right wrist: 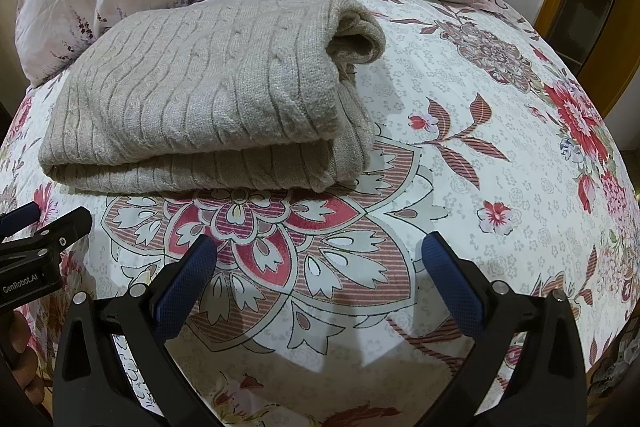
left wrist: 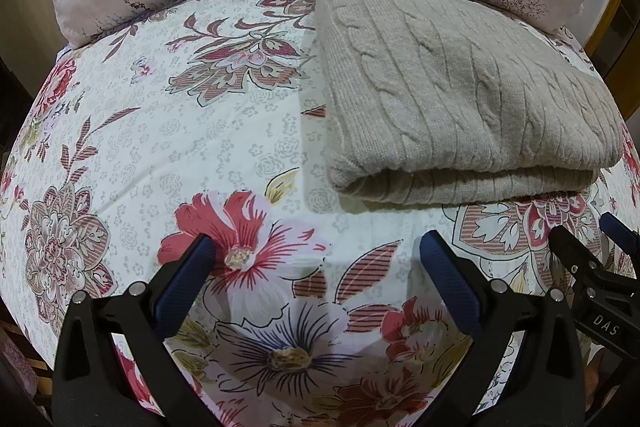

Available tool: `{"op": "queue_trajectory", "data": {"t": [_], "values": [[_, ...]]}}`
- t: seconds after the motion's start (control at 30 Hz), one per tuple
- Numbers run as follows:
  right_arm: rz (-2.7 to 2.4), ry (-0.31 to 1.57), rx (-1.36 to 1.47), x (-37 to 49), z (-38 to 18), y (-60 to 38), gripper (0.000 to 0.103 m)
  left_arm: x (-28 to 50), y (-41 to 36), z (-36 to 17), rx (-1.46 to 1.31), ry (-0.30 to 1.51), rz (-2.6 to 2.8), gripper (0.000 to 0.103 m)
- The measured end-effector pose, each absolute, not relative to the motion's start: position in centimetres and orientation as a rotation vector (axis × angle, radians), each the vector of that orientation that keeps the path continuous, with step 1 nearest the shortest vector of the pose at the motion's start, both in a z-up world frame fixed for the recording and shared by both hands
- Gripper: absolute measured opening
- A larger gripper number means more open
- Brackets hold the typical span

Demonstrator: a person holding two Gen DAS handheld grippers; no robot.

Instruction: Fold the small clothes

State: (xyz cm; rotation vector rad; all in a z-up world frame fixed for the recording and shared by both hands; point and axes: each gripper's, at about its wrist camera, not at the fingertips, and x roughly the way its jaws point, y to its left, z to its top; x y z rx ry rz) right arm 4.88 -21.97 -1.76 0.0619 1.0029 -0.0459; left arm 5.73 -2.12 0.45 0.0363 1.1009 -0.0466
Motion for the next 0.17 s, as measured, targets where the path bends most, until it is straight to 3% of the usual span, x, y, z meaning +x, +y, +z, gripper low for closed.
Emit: {"op": "queue_trajectory", "data": {"t": [0.17], "values": [[-0.045, 1.003, 0.061, 4.91, -1.75, -21.99, 0.102, 5.71, -2.09, 0.47, 0.036, 1.100, -0.047, 0.101]]}}
